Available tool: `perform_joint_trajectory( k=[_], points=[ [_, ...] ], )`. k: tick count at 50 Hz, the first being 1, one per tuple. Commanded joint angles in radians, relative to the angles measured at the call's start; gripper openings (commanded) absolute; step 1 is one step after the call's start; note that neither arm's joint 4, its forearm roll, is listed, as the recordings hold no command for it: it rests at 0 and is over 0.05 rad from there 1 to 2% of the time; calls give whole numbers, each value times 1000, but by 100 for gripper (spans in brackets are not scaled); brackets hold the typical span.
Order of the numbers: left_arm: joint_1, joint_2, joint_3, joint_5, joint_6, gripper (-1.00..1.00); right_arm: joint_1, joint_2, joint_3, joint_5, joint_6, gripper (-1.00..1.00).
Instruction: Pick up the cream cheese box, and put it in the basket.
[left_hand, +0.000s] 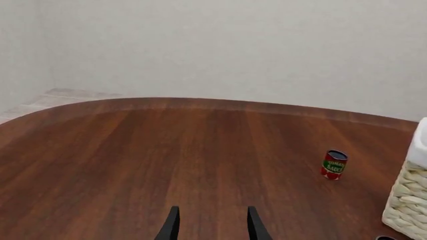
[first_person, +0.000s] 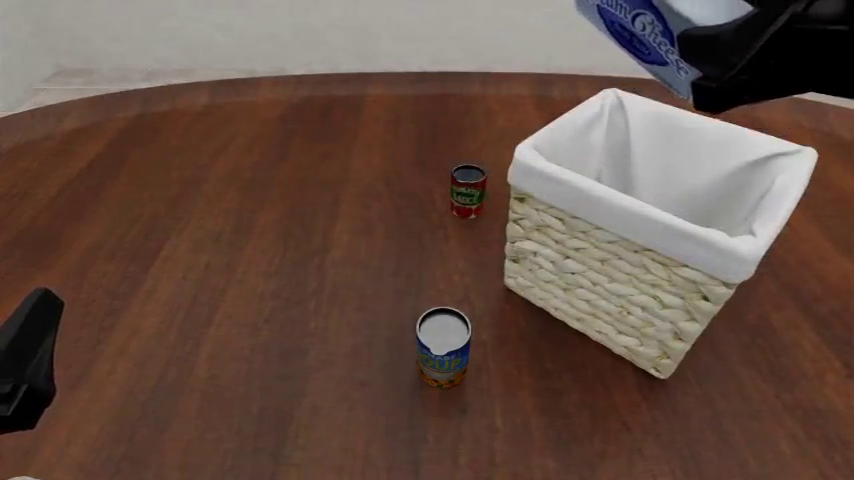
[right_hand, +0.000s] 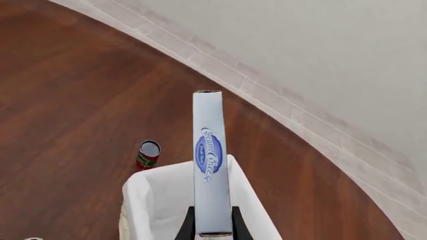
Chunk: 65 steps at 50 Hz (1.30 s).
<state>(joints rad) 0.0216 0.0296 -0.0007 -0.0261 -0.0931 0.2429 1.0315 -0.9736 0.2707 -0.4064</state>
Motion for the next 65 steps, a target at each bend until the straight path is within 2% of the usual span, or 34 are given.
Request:
perform_joint_trajectory(
  k=[1, 25, 65],
  points=[
    [0, -9, 0, 9, -2, 100, -33, -5, -5, 25, 4, -100],
    [4, -17, 0, 16, -3, 100, -65, -13, 49, 79, -43, -100],
    [4, -23, 0, 13, -6, 100, -122, -12, 57, 166, -118, -100]
  ],
)
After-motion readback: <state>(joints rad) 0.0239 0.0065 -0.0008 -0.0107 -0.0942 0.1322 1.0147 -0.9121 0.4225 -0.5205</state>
